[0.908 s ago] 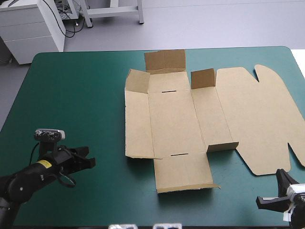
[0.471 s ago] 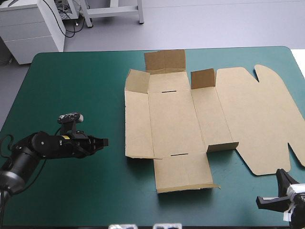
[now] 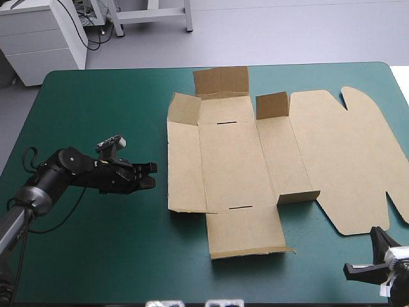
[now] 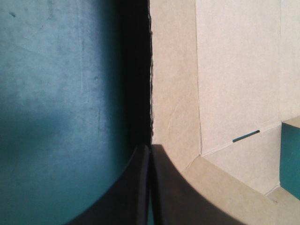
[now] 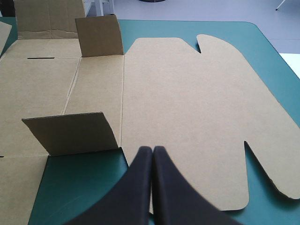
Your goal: Fold the box
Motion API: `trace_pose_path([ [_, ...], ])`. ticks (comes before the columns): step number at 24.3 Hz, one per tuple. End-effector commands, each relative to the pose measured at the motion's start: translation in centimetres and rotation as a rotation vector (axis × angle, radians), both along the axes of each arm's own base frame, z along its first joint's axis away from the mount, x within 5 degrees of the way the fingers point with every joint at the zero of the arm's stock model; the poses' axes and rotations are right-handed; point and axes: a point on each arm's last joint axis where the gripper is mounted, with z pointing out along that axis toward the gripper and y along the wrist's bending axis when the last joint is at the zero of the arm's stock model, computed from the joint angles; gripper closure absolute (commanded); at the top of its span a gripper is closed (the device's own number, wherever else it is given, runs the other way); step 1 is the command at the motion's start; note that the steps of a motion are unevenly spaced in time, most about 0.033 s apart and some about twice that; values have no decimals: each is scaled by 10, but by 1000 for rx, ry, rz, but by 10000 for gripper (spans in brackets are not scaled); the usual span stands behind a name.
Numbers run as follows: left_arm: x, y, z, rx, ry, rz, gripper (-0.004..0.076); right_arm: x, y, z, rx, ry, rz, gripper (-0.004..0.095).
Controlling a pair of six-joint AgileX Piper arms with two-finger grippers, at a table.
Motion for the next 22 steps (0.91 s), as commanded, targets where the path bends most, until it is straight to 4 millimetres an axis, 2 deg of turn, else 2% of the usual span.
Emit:
trace_pose_path([
  [1,6,-4,16,-57,-66,21,728,-6,-1,14,-4,-119,-1,927],
  [4,8,-5,14,-65,-58,24,694,-6,-1,14,-4,-119,-1,927],
  [7,8,-5,14,-64,-56,25,596,-6,-1,14,-4,-119,-1,927],
  [11,8,-5,14,-76,-47,26,398,-6,-1,14,-4,-119,-1,927],
  [13,9,-5,13,-77,-42,26,279,-6,-1,14,-4,-119,-1,927],
  [14,9,-6,12,-77,-36,25,195,-6,-1,14,-4,-119,-1,927],
  [16,11,-6,7,-78,-14,21,160,-6,-1,14,-4,-119,-1,927],
  [22,29,-21,-16,-233,105,67,160,-6,-1,14,-4,-119,-1,927],
])
